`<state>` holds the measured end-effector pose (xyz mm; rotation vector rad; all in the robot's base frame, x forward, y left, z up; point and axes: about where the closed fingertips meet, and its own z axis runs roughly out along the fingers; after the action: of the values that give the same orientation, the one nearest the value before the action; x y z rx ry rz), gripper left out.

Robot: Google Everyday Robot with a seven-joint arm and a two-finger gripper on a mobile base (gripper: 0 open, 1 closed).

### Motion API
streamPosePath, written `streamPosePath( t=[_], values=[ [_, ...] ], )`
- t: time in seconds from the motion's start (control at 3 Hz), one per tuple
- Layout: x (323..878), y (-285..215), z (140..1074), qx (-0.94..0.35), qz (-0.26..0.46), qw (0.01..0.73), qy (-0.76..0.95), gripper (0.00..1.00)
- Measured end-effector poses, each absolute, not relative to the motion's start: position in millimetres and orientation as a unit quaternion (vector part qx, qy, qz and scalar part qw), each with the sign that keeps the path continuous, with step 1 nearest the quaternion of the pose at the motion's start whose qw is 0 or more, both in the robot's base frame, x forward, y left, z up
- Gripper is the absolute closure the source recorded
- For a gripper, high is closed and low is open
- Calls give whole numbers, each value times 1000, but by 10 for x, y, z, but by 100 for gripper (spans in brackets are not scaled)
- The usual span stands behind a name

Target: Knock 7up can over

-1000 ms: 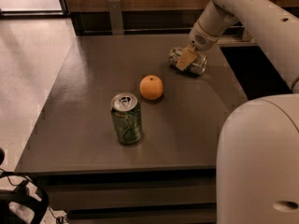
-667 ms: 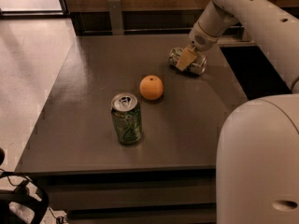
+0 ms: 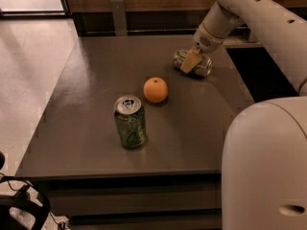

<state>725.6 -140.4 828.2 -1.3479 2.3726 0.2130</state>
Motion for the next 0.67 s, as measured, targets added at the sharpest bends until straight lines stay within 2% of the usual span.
streamPosePath(
  t=[0.33, 0.67],
  values=[
    [7258, -1395, 8265, -483, 77, 200, 849, 12],
    [7262, -1379, 8233, -484, 78, 198, 849, 0]
  ],
)
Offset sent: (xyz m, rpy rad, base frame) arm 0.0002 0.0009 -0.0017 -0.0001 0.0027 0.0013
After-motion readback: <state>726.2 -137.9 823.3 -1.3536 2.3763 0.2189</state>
